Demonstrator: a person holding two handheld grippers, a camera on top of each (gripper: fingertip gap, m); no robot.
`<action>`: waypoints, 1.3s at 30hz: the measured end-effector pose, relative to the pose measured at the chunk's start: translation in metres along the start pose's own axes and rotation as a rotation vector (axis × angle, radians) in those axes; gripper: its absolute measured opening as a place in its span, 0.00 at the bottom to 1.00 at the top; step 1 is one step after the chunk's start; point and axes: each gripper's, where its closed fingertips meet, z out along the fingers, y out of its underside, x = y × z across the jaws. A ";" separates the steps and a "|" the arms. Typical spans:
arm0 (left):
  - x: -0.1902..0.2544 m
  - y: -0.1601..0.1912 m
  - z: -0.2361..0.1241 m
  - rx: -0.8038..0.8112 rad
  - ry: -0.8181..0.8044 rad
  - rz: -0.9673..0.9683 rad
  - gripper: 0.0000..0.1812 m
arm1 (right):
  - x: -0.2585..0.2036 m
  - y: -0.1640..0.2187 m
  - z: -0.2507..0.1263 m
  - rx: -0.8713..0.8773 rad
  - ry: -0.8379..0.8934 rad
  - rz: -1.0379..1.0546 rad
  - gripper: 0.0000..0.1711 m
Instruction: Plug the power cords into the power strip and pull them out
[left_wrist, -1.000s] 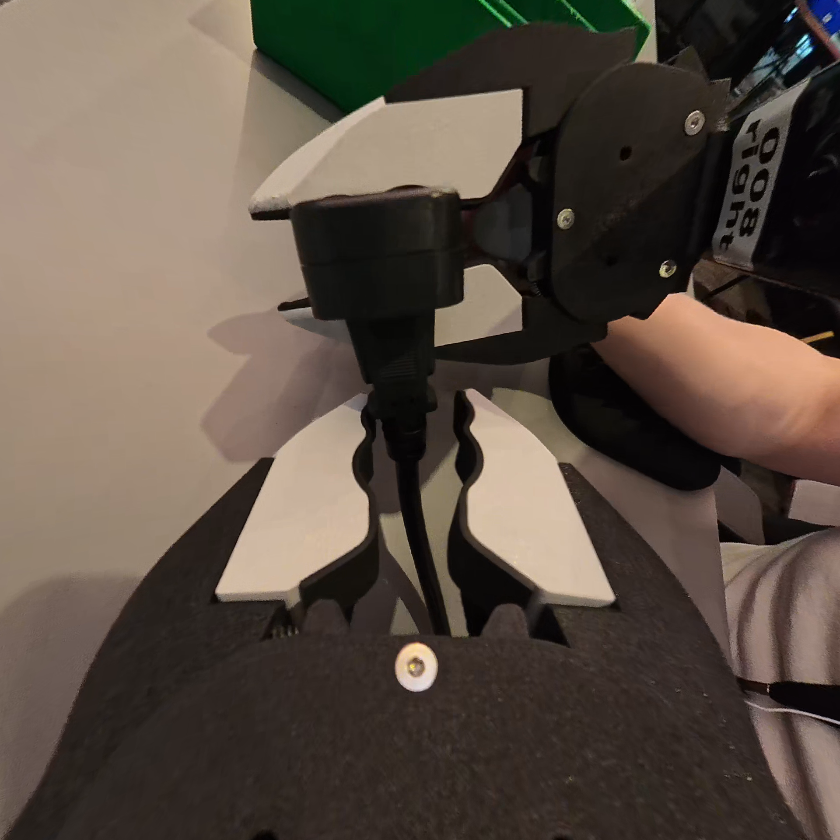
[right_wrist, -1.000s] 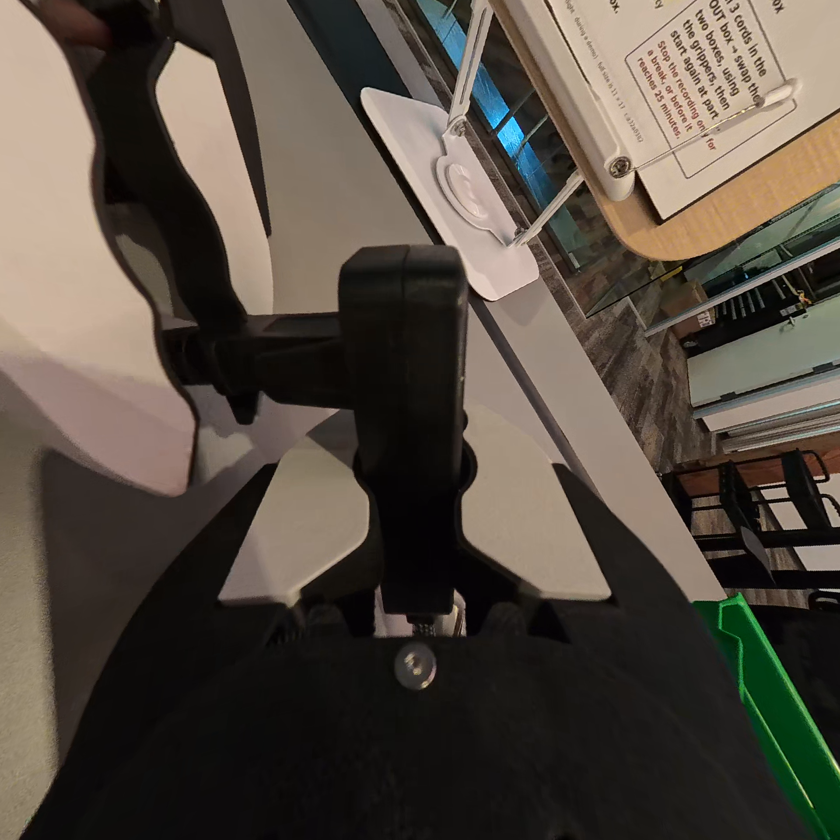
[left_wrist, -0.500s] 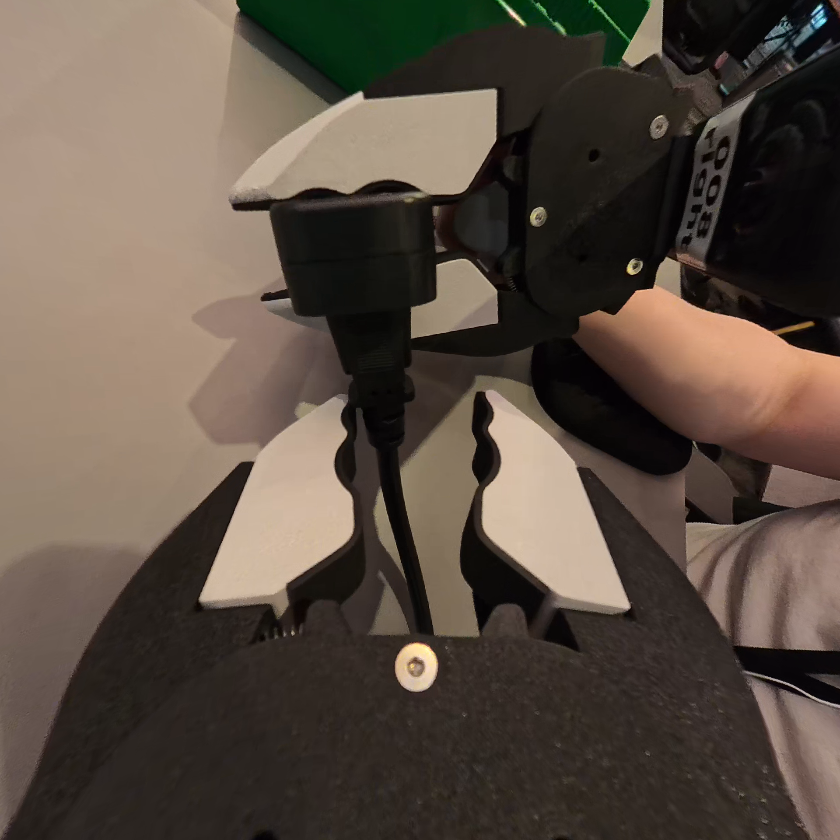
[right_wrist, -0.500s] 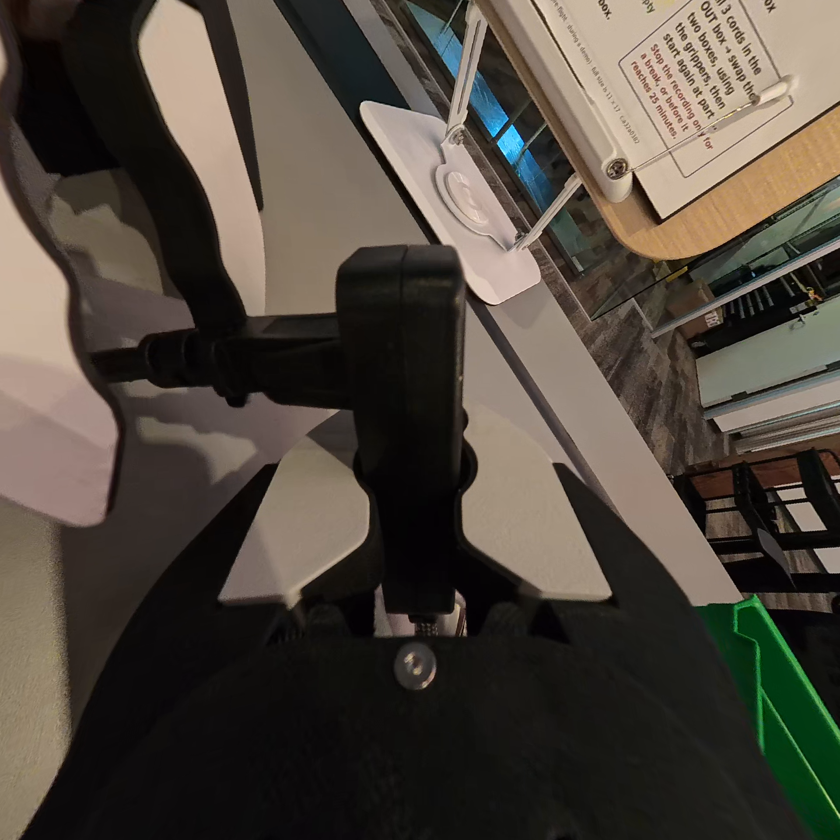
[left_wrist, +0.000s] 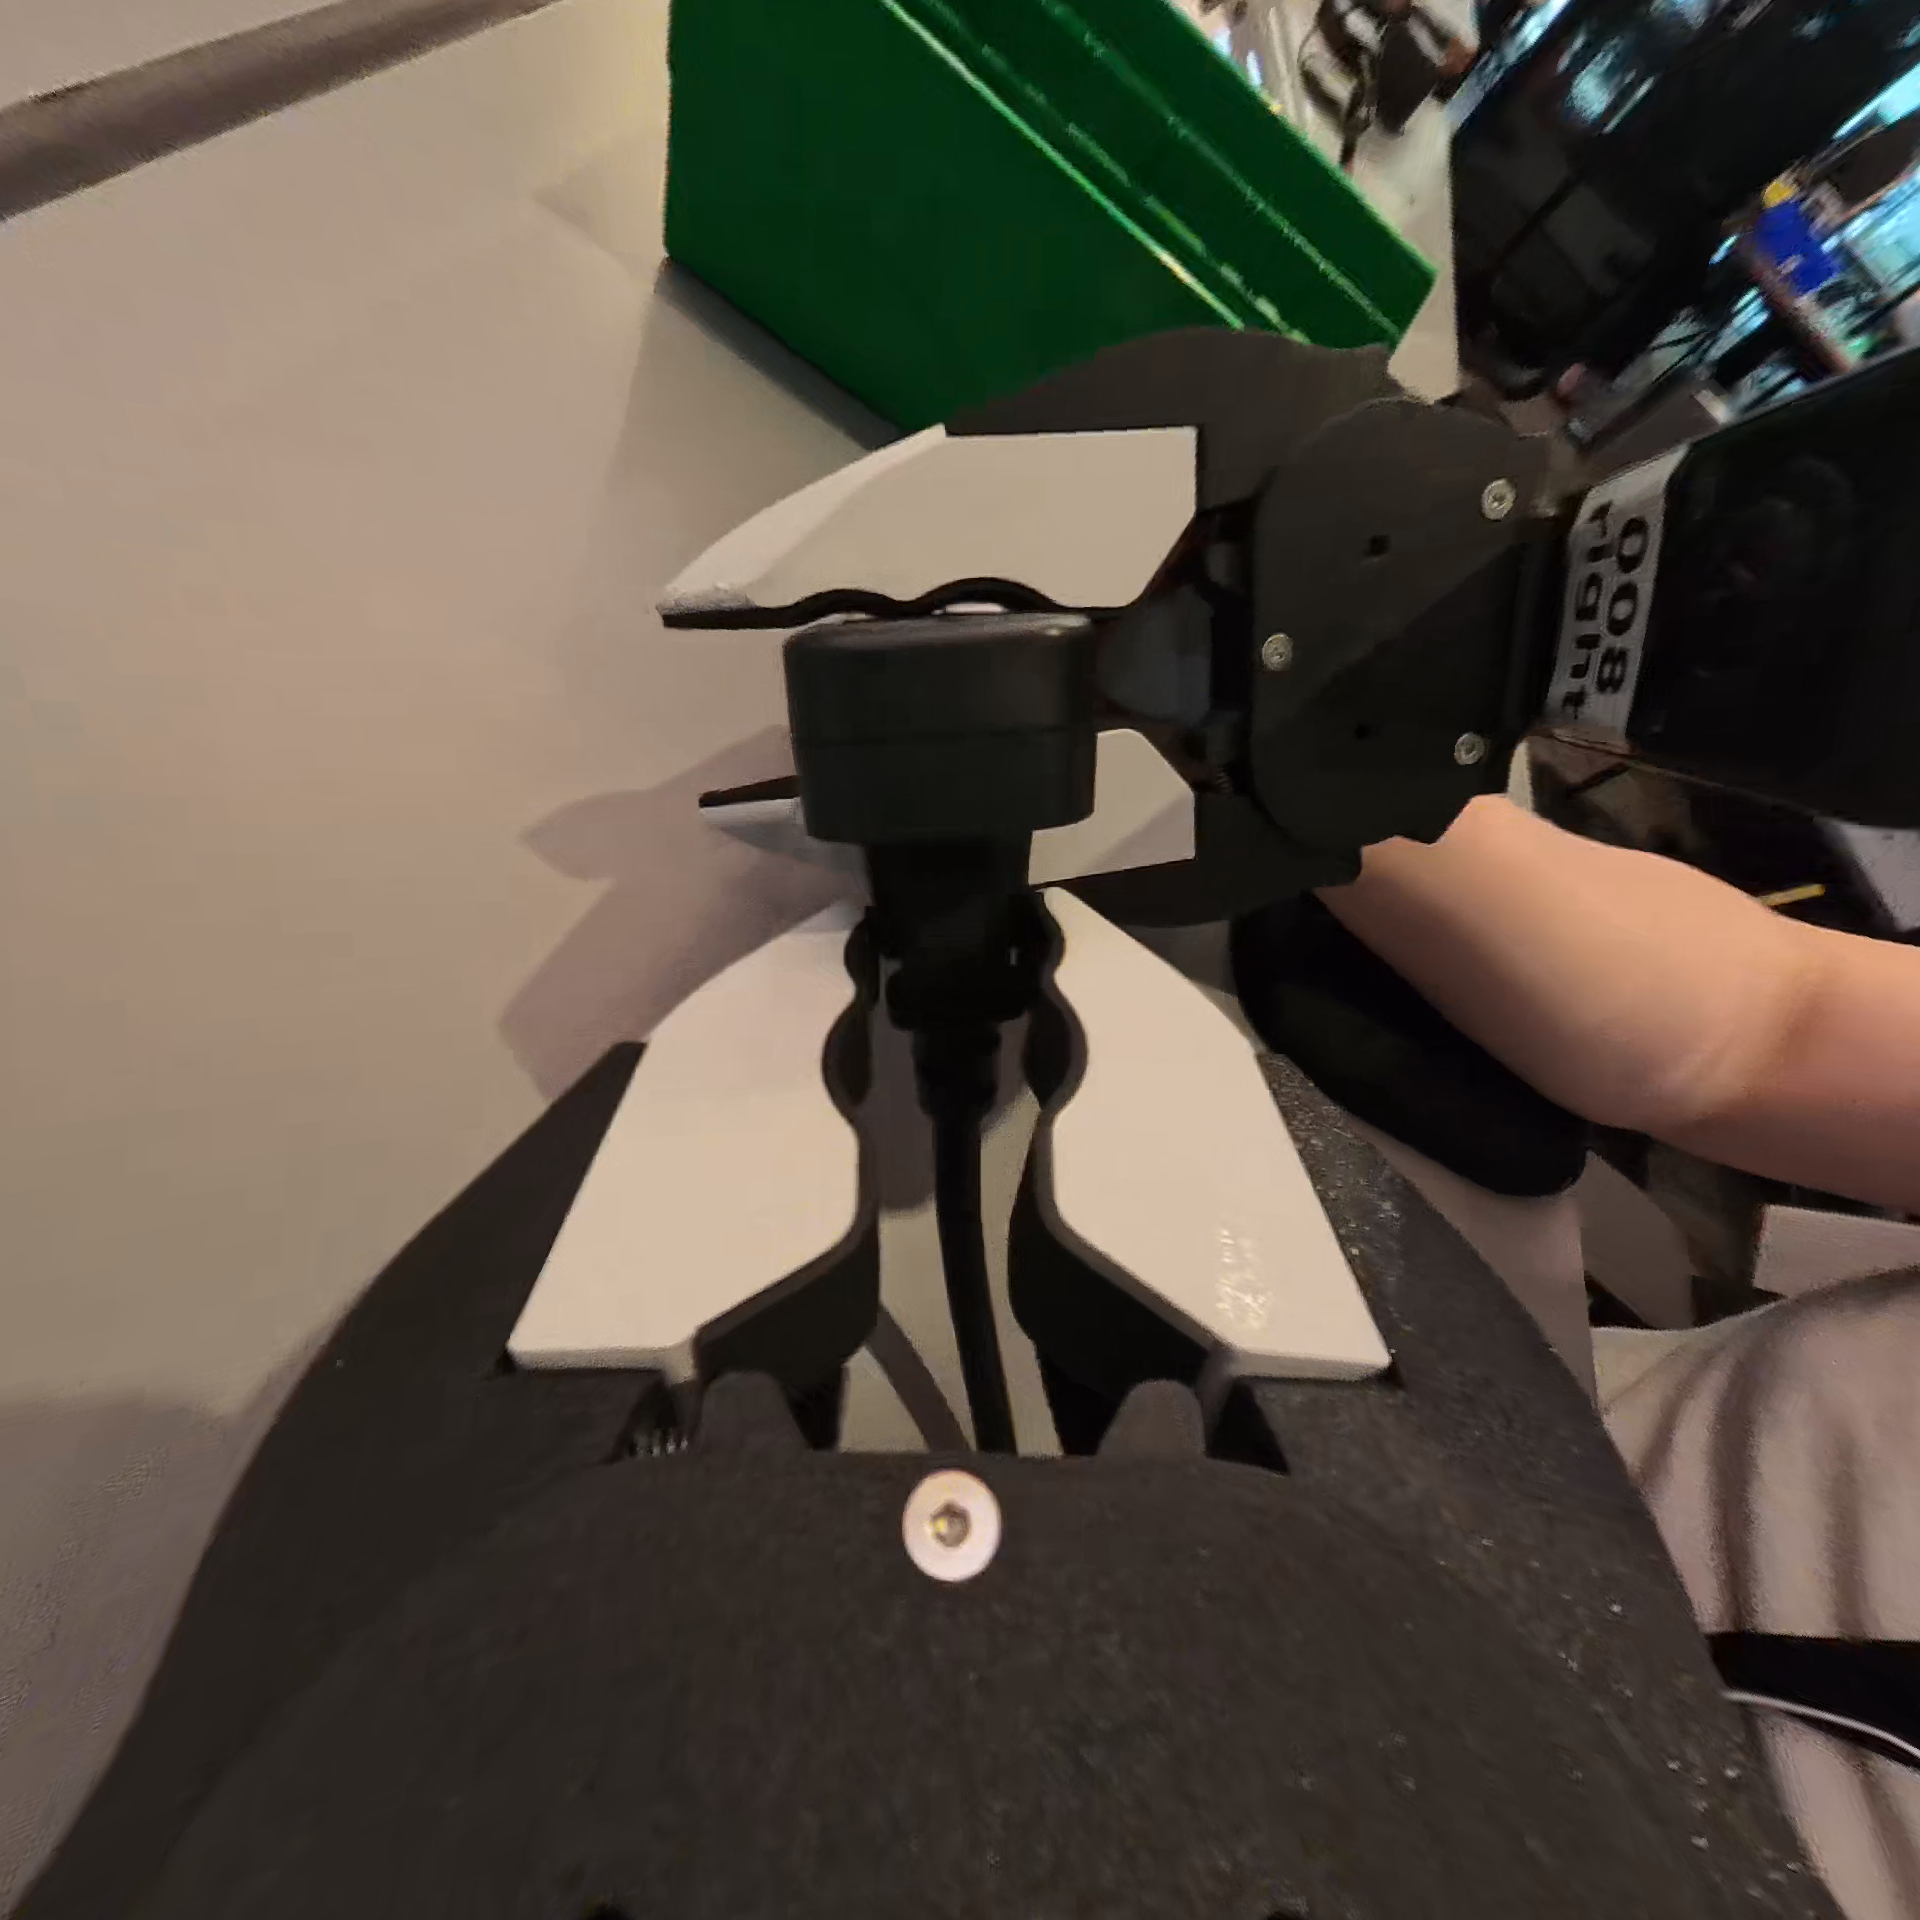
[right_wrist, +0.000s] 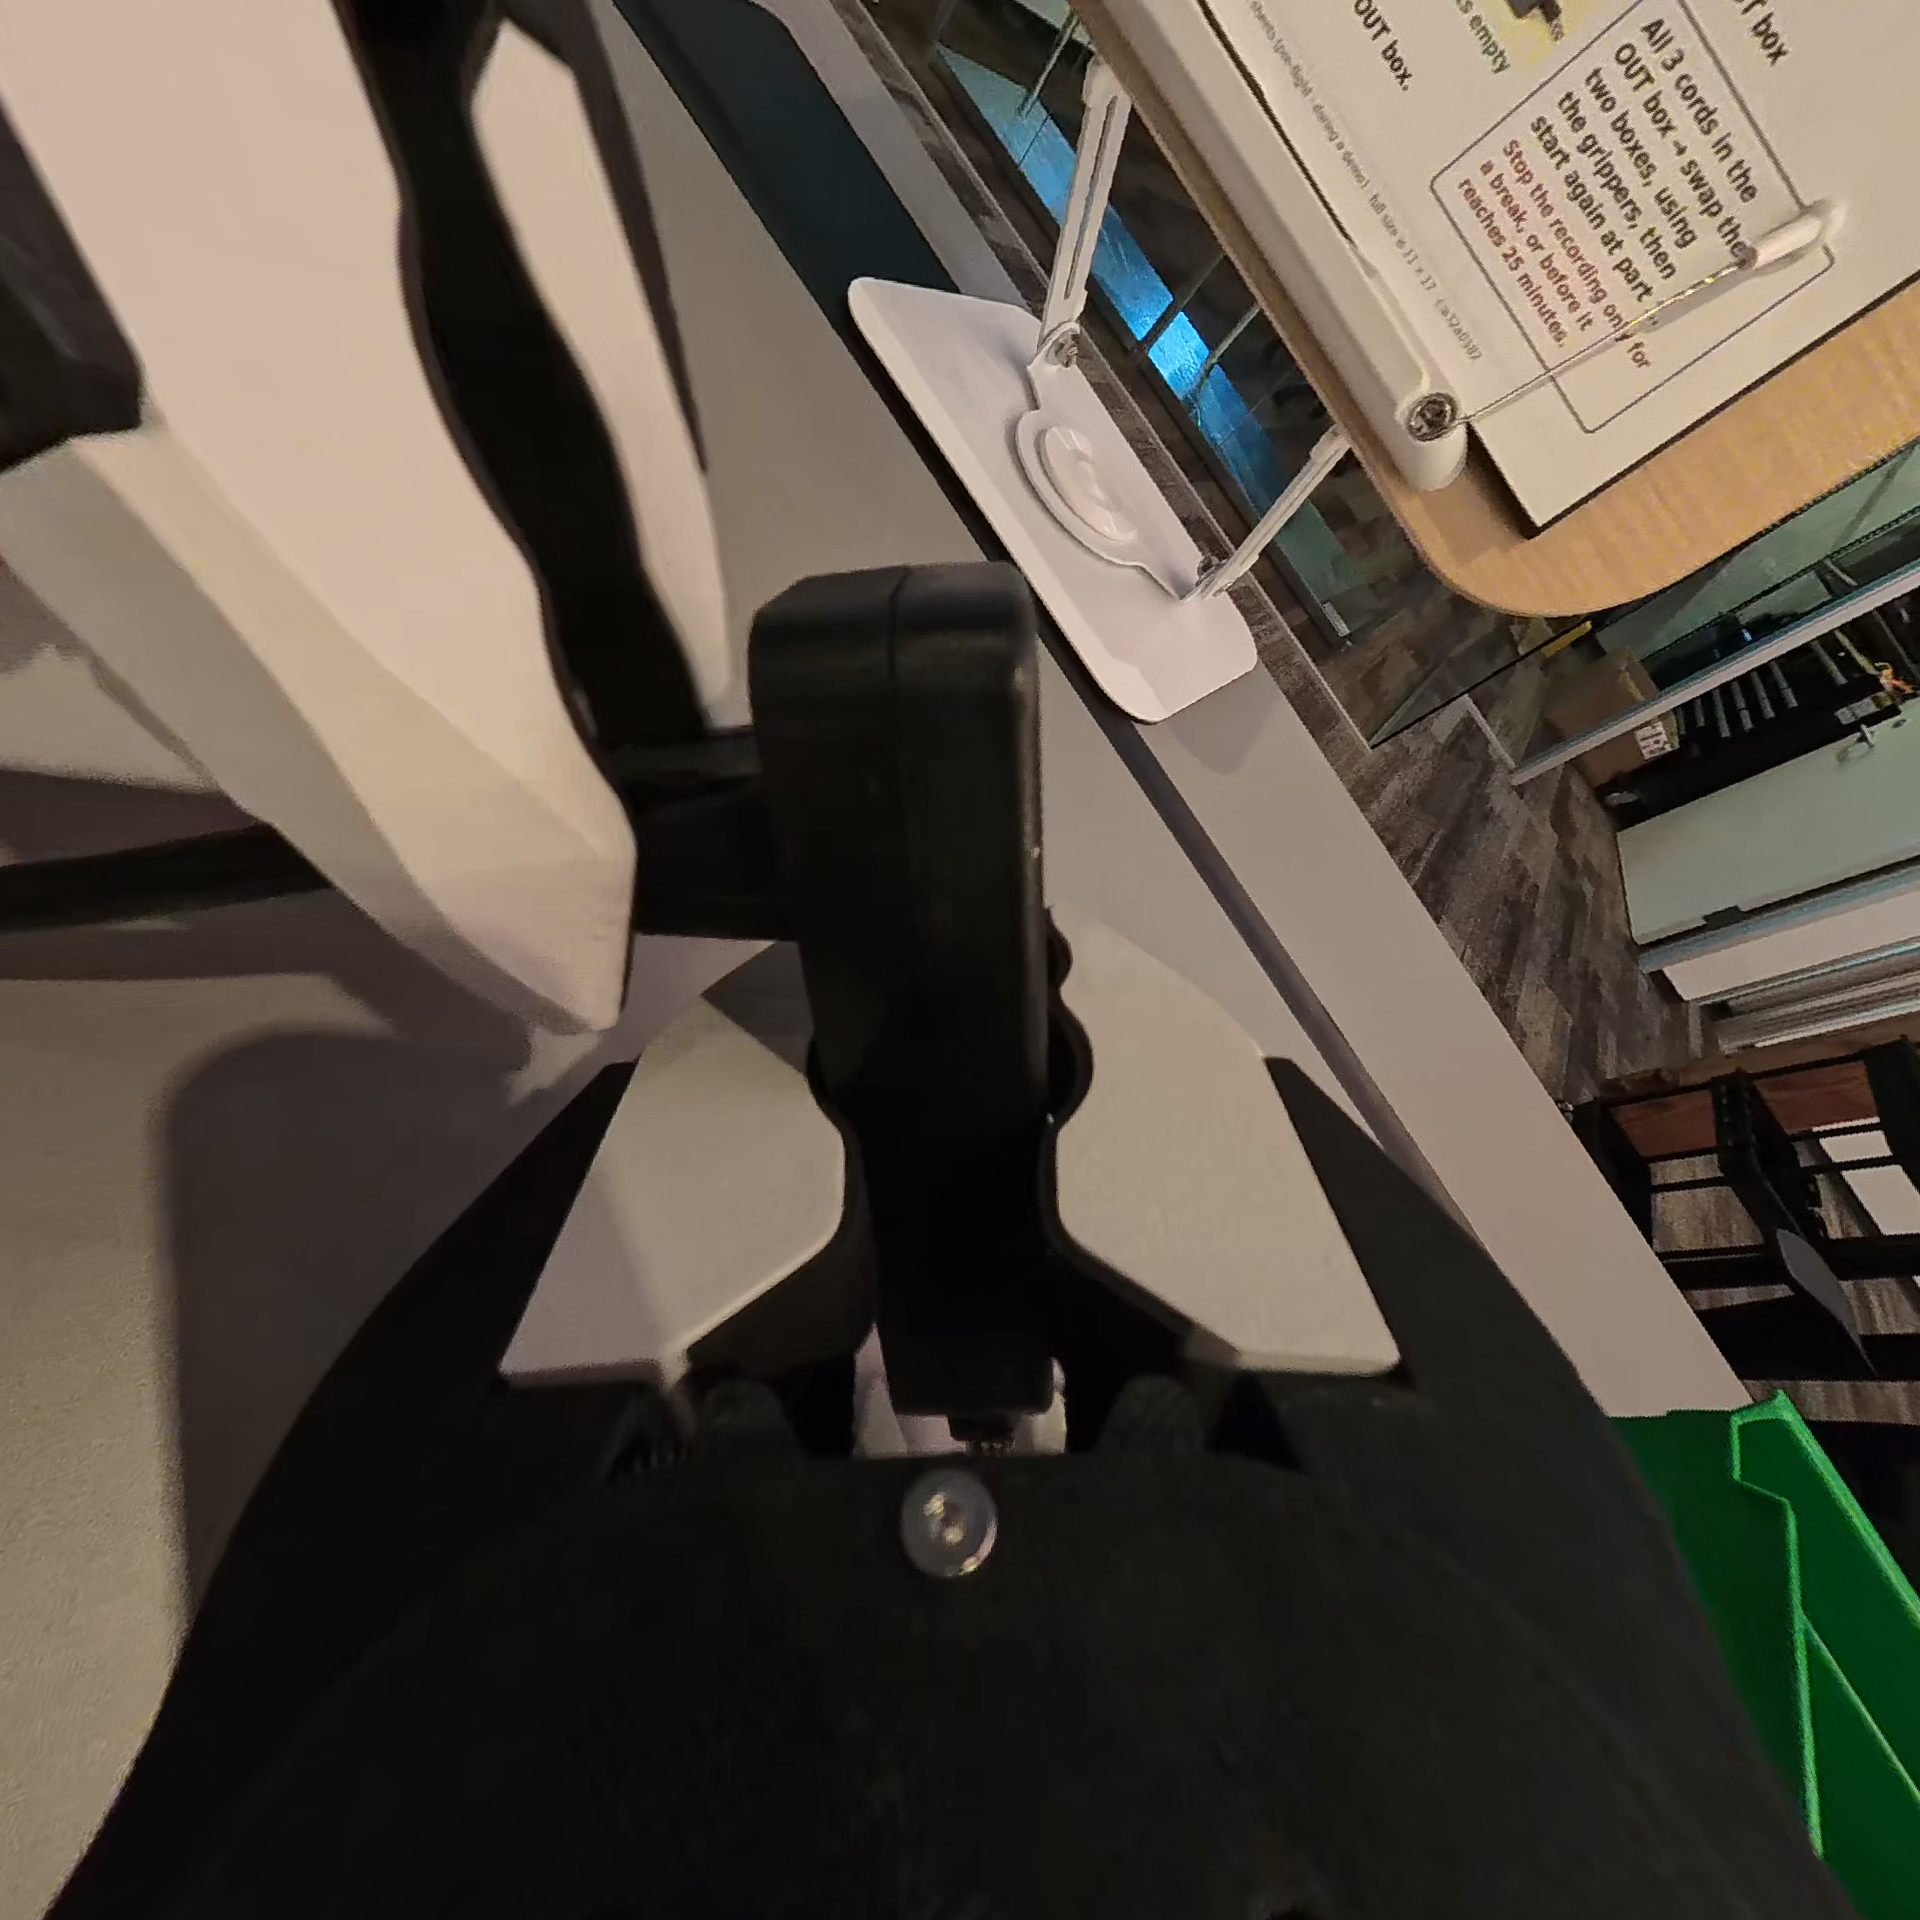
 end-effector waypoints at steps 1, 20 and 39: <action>-0.001 0.000 0.001 0.007 0.007 -0.005 0.14 | 0.000 0.001 0.000 -0.003 -0.002 0.006 0.18; 0.003 0.016 0.012 -0.065 0.038 0.135 0.13 | -0.006 0.004 -0.002 -0.009 0.007 -0.109 0.18; 0.013 0.020 0.011 -0.111 0.004 0.243 0.14 | -0.021 -0.001 -0.014 0.049 -0.169 -0.023 0.19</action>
